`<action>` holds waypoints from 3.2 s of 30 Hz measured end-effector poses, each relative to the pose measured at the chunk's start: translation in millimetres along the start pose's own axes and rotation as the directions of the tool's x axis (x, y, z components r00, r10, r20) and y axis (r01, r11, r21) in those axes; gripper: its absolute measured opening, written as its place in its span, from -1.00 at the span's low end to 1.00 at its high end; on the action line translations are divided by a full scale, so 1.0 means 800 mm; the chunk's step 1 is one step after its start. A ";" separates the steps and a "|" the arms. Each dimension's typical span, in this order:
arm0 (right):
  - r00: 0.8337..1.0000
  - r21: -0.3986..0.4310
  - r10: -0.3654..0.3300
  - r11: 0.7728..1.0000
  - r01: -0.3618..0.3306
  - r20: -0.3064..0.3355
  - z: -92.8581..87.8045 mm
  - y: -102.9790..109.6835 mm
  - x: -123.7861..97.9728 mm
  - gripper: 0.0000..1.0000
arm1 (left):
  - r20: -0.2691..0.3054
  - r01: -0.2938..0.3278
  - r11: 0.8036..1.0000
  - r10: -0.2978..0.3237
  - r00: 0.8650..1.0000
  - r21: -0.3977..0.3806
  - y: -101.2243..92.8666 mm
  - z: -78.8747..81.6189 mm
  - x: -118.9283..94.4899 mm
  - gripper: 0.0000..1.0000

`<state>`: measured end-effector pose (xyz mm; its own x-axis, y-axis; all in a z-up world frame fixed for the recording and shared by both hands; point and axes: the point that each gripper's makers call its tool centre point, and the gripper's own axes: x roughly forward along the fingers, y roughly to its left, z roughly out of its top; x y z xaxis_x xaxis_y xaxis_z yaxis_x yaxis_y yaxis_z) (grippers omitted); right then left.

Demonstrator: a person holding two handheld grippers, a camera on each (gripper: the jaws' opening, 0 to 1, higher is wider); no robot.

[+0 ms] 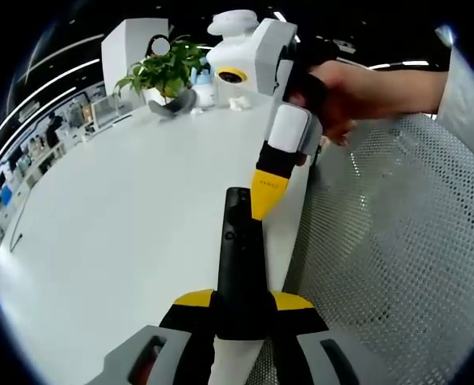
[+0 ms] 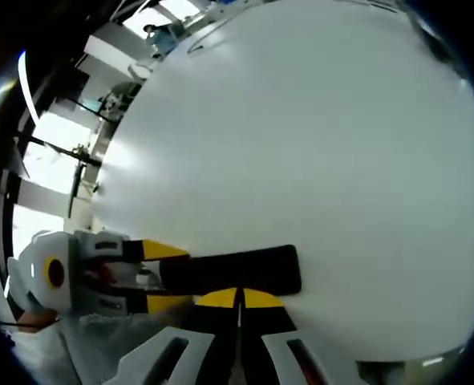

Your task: Press the specified remote control buttons in sequence, fully releasing each button before pressing the next.

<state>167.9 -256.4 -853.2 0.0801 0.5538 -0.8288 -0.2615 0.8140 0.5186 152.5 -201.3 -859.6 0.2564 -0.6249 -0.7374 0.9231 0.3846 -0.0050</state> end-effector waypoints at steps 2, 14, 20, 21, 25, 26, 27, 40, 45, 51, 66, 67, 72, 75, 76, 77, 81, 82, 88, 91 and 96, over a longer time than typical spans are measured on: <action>1.000 0.005 0.004 1.000 -0.004 -0.001 0.000 0.000 0.000 -1.00 | 0.000 0.000 1.000 0.000 1.000 0.000 0.000 0.000 0.000 -0.50; 0.997 -0.026 -0.004 1.000 0.006 0.079 0.016 0.000 -0.003 -1.00 | 0.001 0.001 1.000 -0.001 1.000 0.002 -0.001 0.000 0.001 -0.50; 0.996 -0.047 -0.014 0.999 0.018 0.084 0.018 0.001 0.000 -1.00 | 0.001 0.001 1.000 -0.001 1.000 0.001 -0.001 0.001 0.000 -0.50; 0.996 -0.050 -0.012 0.999 0.016 0.087 0.019 0.002 0.000 -1.00 | 0.002 0.000 1.000 0.000 1.000 0.001 -0.001 0.001 0.000 -0.50; 0.996 -0.068 -0.014 0.998 0.020 0.087 0.019 0.004 0.002 -1.00 | 0.003 0.001 1.000 -0.001 1.000 0.001 -0.001 0.000 0.000 -0.50; 0.996 -0.068 -0.015 0.997 0.021 0.087 0.019 0.004 0.002 -1.00 | 0.003 0.001 1.000 -0.001 1.000 0.001 -0.001 0.000 0.000 -0.50; 0.996 -0.066 -0.013 0.998 0.019 0.087 0.019 0.004 0.002 -1.00 | 0.003 0.001 1.000 -0.001 1.000 0.001 -0.001 0.000 0.000 -0.50; 0.994 -0.063 -0.015 0.998 0.022 0.111 0.020 0.003 0.003 -1.00 | 0.002 0.001 1.000 -0.001 1.000 0.003 -0.002 0.001 0.000 -0.50; 0.994 -0.058 -0.008 0.998 0.014 0.105 0.020 0.002 0.002 -1.00 | 0.002 0.001 1.000 -0.001 1.000 0.004 -0.002 0.002 0.000 -0.50; 0.994 -0.043 0.000 0.999 0.005 0.105 0.020 0.002 0.003 -1.00 | 0.002 0.005 1.000 -0.005 1.000 0.012 -0.002 0.001 0.000 -0.50; 0.996 0.035 0.033 0.999 -0.036 0.086 0.021 0.001 0.000 -1.00 | -0.009 0.011 1.000 -0.011 1.000 0.016 -0.007 0.006 0.005 -0.51; 0.994 0.043 0.043 0.998 -0.047 0.096 0.023 0.002 -0.001 -1.00 | -0.007 0.020 0.999 -0.020 1.000 0.026 -0.009 0.007 0.006 -0.51; 0.988 0.064 0.095 0.993 -0.103 0.119 0.026 0.012 -0.003 -1.00 | -0.023 0.037 0.997 -0.035 0.999 0.069 -0.015 0.008 0.007 -0.51; 0.991 0.071 0.094 0.992 -0.101 0.095 0.022 0.012 0.001 -1.00 | -0.023 0.047 0.996 -0.046 0.999 0.071 -0.015 0.007 0.007 -0.51; 0.991 0.069 0.095 0.993 -0.101 0.090 0.021 0.012 0.002 -1.00 | -0.025 0.049 0.996 -0.047 0.999 0.069 -0.015 0.007 0.008 -0.51; 0.991 0.068 0.095 0.992 -0.102 0.089 0.020 0.013 0.002 -1.00 | -0.026 0.050 0.996 -0.049 0.998 0.067 -0.014 0.008 0.008 -0.51; 0.992 0.064 0.109 0.992 -0.112 0.057 0.014 0.018 0.008 -1.00 | -0.027 0.058 0.996 -0.056 0.998 0.068 -0.015 0.008 0.008 -0.51; 0.993 0.058 0.110 0.992 -0.113 0.050 0.013 0.019 0.009 -1.00 | -0.021 0.056 0.996 -0.055 0.998 0.065 -0.015 0.008 0.008 -0.51; 0.992 0.067 0.117 0.990 -0.120 0.053 0.013 0.018 0.009 -1.00 | 0.022 0.061 0.997 -0.062 0.998 0.054 -0.014 0.009 0.008 -0.50; 0.991 0.080 0.124 0.989 -0.128 0.053 0.013 0.019 0.009 -1.00 | 0.023 0.060 0.996 -0.061 0.998 0.060 -0.015 0.009 0.008 -0.50; 0.992 0.057 0.110 0.992 -0.113 0.061 0.013 0.020 0.009 -1.00 | 0.029 0.065 0.996 -0.067 0.997 0.053 -0.014 0.009 0.007 -0.50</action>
<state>173.9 -237.4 -848.9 0.1091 0.6495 -0.7525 -0.2140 0.7546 0.6203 145.8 -214.3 -859.0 0.2025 -0.6686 -0.7155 0.9517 0.3065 -0.0172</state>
